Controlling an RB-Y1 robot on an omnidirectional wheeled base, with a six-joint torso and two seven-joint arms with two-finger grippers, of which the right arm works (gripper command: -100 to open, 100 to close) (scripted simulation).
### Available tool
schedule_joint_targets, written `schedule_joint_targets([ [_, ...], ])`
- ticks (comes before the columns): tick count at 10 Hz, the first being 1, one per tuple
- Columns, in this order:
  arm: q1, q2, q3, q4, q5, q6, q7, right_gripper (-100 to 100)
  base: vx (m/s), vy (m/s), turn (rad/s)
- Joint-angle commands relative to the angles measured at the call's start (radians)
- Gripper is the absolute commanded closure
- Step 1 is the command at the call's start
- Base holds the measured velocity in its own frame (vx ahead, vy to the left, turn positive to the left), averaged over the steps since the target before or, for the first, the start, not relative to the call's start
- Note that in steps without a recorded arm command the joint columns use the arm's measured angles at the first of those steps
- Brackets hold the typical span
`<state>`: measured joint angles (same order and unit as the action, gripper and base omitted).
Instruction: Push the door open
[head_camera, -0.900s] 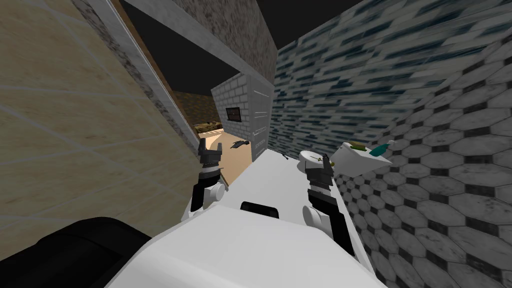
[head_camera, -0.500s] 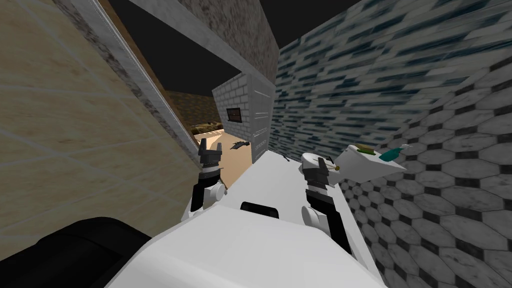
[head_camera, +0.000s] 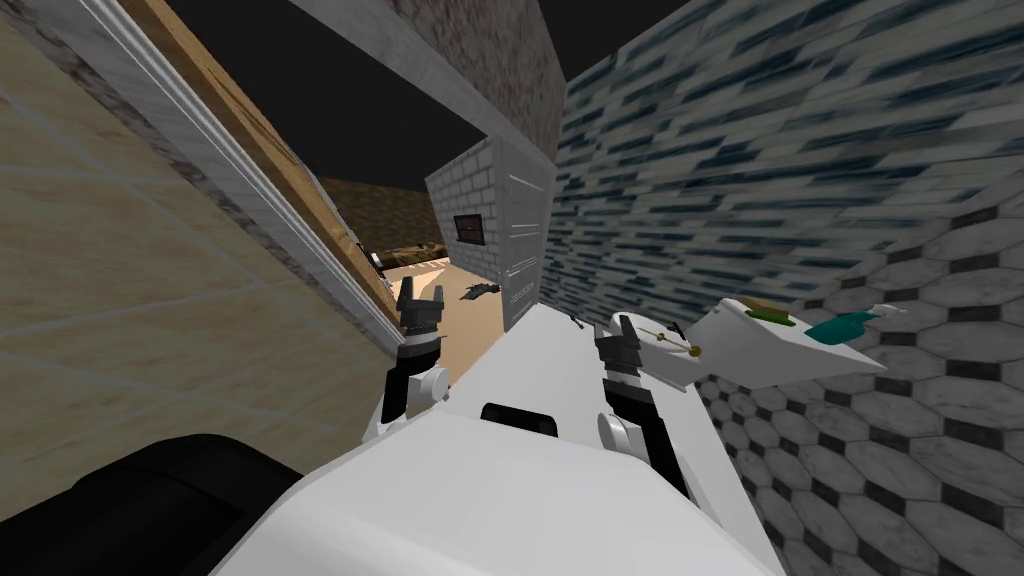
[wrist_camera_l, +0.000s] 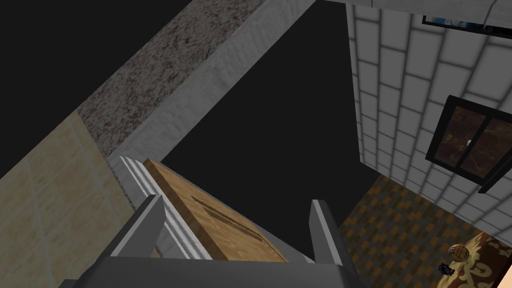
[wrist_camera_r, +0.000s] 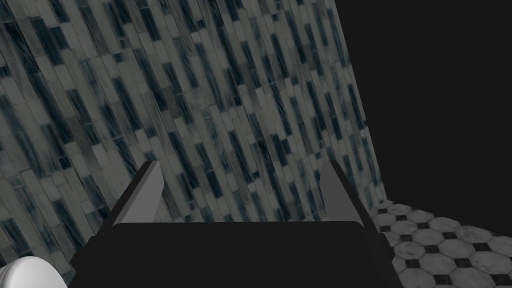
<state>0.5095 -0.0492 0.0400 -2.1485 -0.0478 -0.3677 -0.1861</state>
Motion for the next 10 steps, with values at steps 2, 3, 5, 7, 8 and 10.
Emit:
schedule_joint_targets([
  [2,0.002,-0.023,0.039,0.023,0.037,-0.004,-0.016,-100,0.25,-0.005,0.066],
  [3,0.002,-0.029,0.053,0.032,0.049,-0.005,-0.022,-100,0.216,-0.011,0.054],
  [5,0.002,-0.042,0.08,0.049,0.075,-0.007,-0.032,-100,0.214,-0.029,0.061],
  [7,0.001,-0.058,0.117,0.071,0.109,-0.009,-0.047,-100,0.24,-0.022,0.079],
  [8,0.001,-0.064,0.132,0.081,0.123,-0.01,-0.052,-100,0.208,-0.038,0.066],
  [10,0.0,-0.079,0.17,0.105,0.16,-0.013,-0.068,-100,0.202,-0.043,0.074],
])
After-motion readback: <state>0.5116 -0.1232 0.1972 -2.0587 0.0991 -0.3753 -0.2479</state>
